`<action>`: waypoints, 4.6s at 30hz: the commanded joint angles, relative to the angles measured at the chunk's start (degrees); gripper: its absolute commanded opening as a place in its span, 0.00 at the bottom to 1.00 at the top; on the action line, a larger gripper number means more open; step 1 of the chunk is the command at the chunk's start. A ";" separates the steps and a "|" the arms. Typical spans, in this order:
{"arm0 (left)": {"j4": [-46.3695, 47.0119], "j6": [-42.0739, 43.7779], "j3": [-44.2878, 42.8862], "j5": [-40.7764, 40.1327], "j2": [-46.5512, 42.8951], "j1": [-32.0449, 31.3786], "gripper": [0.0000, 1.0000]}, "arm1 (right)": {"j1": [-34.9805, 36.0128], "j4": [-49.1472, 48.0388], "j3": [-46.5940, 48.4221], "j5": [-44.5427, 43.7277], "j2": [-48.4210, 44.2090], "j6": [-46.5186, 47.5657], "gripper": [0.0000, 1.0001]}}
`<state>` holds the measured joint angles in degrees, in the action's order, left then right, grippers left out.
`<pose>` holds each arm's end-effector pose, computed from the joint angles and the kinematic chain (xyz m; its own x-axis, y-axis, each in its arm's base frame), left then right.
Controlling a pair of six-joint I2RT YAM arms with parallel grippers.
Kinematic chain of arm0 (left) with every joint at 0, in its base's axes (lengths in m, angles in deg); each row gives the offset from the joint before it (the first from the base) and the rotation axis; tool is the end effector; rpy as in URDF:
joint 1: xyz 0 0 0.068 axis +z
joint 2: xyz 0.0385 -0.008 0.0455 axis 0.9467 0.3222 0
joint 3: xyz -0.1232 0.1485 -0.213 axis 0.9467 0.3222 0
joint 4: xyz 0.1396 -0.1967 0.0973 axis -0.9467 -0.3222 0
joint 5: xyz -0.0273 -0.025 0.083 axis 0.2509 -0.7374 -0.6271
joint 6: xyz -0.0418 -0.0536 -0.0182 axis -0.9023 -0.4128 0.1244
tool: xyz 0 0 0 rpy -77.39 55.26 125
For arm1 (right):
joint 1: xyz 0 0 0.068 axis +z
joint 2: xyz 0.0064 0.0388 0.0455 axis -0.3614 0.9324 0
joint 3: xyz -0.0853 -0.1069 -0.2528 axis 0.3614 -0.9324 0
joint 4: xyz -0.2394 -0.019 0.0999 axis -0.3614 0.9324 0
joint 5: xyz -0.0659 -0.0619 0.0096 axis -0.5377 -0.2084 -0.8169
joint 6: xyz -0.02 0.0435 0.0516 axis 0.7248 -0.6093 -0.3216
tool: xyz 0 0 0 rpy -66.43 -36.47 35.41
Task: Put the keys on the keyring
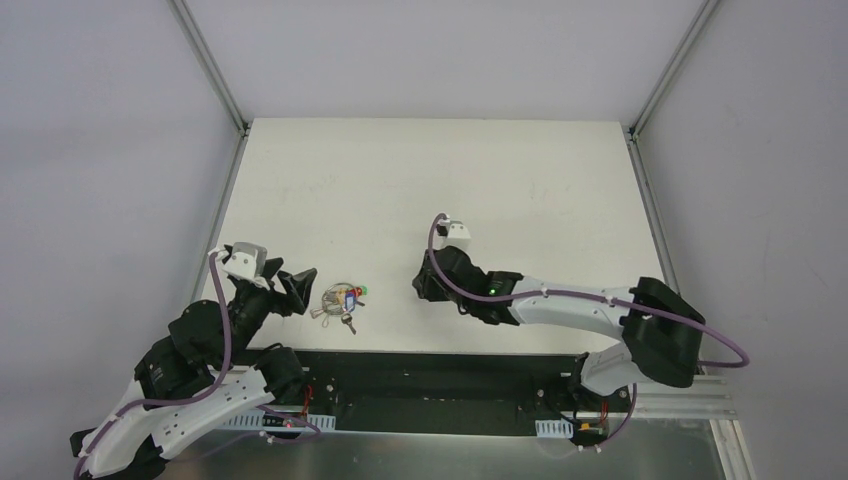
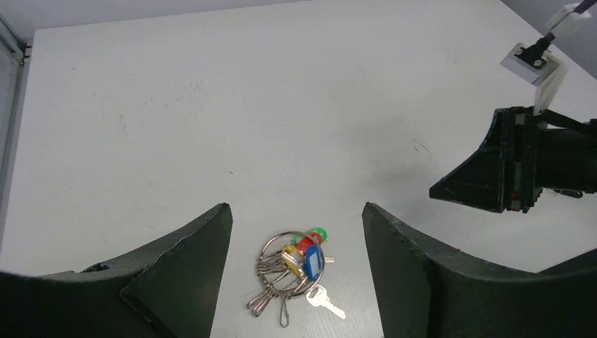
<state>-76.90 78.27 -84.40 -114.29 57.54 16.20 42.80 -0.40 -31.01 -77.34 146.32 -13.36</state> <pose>0.0419 -0.0045 0.3450 -0.0312 -0.1232 -0.9919 0.3659 0.9221 -0.1260 0.1595 0.2790 0.2324 -0.5875 -0.0122 -0.8091 -0.4514 0.8348 0.3152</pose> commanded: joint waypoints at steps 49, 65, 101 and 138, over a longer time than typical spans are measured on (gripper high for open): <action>2.02 1.03 0.42 -0.09 1.44 0.49 0.68 | 2.68 -16.56 23.35 14.52 36.06 -17.99 0.21; 2.02 1.09 0.22 -0.40 0.99 0.51 0.68 | 2.72 -12.27 18.77 9.34 22.45 -9.28 0.00; 1.93 -0.21 0.69 -5.43 -4.91 0.48 0.67 | -3.73 12.03 26.03 -8.64 3.56 13.26 0.00; 1.94 -0.16 0.44 -4.93 -3.58 0.88 0.67 | -1.45 12.32 26.07 1.03 -2.64 17.45 0.00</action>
<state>-76.75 78.23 -84.01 -118.85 53.04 16.58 40.99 13.94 -5.73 -79.13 143.22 4.30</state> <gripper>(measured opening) 0.675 0.018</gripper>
